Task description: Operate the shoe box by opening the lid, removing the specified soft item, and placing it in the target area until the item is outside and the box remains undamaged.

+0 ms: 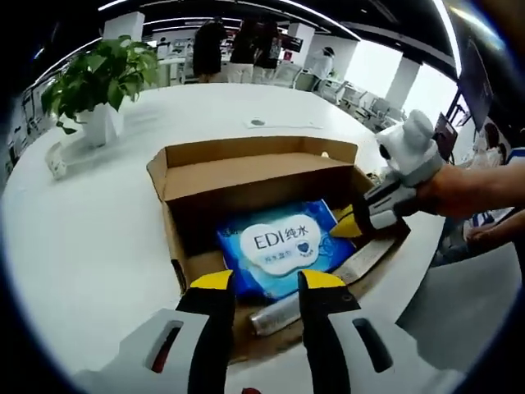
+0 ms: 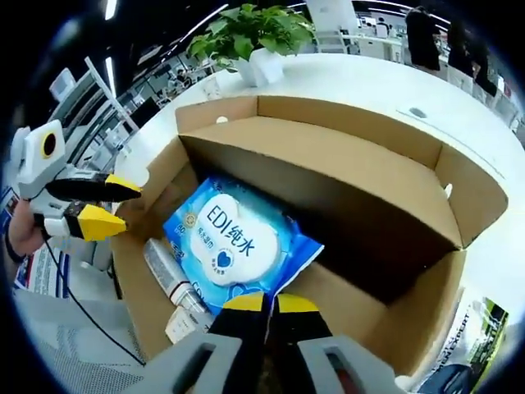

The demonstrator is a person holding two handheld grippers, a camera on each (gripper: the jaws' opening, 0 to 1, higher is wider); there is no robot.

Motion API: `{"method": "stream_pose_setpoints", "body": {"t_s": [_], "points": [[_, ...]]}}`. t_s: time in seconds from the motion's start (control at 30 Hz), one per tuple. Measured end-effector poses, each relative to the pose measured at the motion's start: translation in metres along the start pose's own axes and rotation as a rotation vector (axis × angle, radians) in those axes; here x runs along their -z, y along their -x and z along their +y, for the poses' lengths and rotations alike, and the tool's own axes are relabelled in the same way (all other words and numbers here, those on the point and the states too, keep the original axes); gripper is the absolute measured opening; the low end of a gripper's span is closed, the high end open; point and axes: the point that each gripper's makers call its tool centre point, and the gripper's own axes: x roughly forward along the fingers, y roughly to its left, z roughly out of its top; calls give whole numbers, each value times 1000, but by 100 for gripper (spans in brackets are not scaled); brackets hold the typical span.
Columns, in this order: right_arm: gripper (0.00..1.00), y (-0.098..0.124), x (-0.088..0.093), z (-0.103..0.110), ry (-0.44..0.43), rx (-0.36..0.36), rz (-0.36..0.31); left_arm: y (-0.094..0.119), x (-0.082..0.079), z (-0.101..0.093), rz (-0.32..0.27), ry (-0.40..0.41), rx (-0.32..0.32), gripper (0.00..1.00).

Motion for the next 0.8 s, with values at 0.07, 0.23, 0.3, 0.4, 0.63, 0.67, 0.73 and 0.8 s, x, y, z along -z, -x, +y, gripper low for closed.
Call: {"method": "stream_pose_setpoints", "body": {"t_s": [0.07, 0.23, 0.3, 0.4, 0.63, 0.67, 0.73, 0.8], "points": [[0, 5, 0, 5, -3, 2, -5, -7, 3, 1, 30, -20, -16, 30], [0, 12, 3, 11, -10, 9, -9, -22, 14, 11, 113, -3, -68, 30], [0, 11, 3, 10, -16, 11, -10, -36, 16, 18, 142, 6, -69, 29], [0, 8, 2, 7, -19, 13, -10, -46, 21, 20, 186, 6, -77, 27], [0, 6, 1, 4, -14, 20, -3, -57, 27, 26, 242, 21, -129, 20], [0, 5, 1, 3, -14, 20, -3, -59, 29, 26, 251, 22, -130, 19], [0, 4, 1, 1, -14, 20, -3, -62, 33, 26, 270, 24, -139, 19], [0, 3, 0, 1, -18, 20, -5, -68, 34, 30, 281, 24, -139, 19]]}}
